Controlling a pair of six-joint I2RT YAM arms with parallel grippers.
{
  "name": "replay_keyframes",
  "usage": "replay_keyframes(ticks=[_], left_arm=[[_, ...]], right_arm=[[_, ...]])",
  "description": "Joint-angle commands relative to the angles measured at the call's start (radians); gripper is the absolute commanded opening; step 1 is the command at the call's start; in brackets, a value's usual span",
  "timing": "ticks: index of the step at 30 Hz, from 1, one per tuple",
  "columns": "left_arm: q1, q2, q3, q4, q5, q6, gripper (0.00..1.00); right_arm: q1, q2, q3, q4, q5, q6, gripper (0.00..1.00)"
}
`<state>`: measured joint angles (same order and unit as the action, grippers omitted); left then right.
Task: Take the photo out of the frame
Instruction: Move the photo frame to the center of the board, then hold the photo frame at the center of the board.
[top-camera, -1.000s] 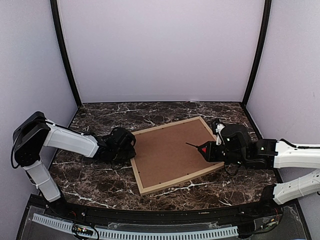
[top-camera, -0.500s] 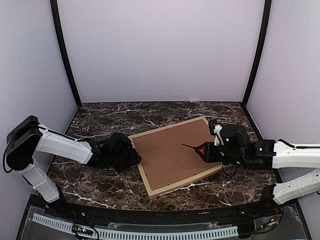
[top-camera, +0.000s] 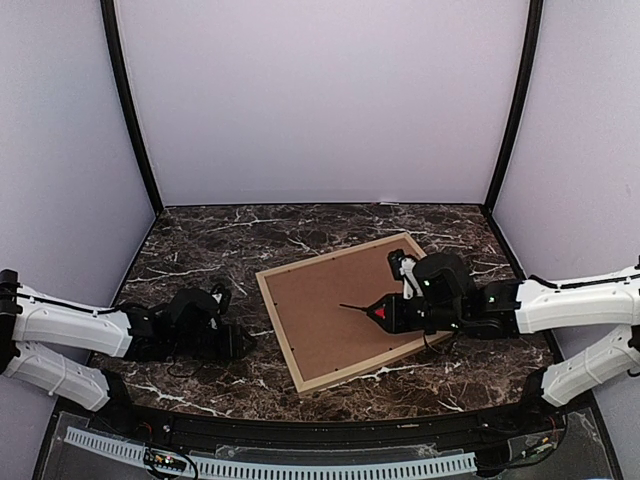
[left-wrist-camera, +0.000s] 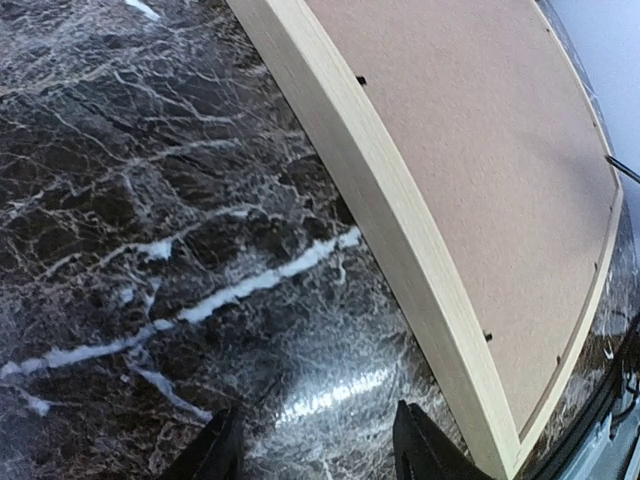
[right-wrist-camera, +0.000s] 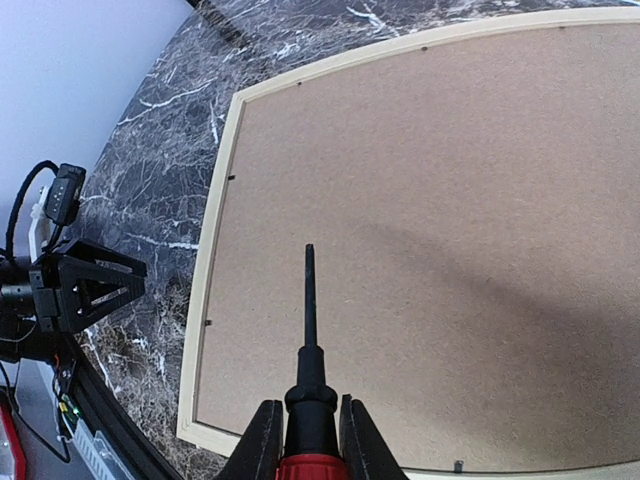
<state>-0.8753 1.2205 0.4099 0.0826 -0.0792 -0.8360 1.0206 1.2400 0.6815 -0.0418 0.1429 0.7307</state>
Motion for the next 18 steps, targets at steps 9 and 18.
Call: replay_keyframes(ticks=[9,18], left_arm=[[-0.006,0.056,-0.024,0.189,0.233,0.089,0.38],[-0.004,0.121,0.013,0.256,0.3,0.077,0.35]], right_arm=[[0.089,0.205,0.132,0.134,-0.189,-0.095,0.0],[0.151,0.329,0.209,0.076,-0.202,-0.139,0.0]])
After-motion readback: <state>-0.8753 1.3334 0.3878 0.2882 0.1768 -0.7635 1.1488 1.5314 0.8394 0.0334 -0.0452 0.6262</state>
